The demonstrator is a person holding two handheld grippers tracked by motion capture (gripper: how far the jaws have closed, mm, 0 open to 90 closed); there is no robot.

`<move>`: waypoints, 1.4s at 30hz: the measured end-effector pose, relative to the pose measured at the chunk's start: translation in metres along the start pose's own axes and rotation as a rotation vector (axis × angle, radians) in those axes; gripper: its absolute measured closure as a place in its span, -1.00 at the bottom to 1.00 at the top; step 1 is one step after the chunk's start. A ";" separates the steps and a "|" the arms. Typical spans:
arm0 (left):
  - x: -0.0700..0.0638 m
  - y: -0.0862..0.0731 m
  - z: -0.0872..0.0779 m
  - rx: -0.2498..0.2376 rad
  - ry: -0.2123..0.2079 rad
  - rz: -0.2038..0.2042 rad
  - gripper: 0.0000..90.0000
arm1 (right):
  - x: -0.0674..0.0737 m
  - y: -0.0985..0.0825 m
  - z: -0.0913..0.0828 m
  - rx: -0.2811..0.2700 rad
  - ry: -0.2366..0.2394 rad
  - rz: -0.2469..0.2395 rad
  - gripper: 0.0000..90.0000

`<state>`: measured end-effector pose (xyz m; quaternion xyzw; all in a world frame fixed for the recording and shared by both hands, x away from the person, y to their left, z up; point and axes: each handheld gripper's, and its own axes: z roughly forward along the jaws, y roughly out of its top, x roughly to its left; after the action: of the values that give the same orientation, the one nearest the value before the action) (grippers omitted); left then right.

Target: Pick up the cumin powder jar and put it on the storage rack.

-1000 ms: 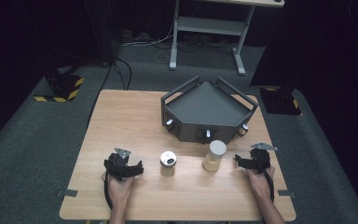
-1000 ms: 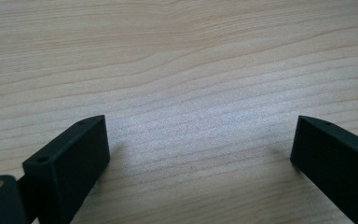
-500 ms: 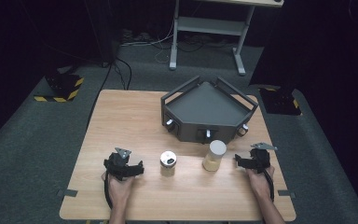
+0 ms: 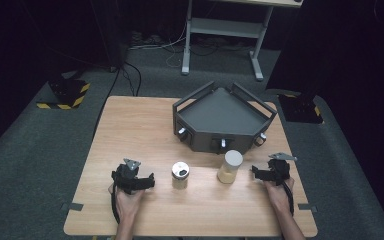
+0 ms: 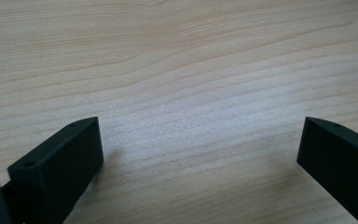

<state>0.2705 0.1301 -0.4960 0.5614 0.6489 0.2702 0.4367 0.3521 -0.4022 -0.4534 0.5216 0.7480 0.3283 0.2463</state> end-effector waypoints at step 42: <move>-0.037 -0.013 -0.026 0.111 -0.342 0.170 -0.91 | 0.000 0.001 0.001 0.007 -0.004 0.005 -0.92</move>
<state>0.2407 0.0951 -0.4845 0.6749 0.5295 0.1706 0.4848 0.3532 -0.4015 -0.4528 0.5248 0.7476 0.3251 0.2450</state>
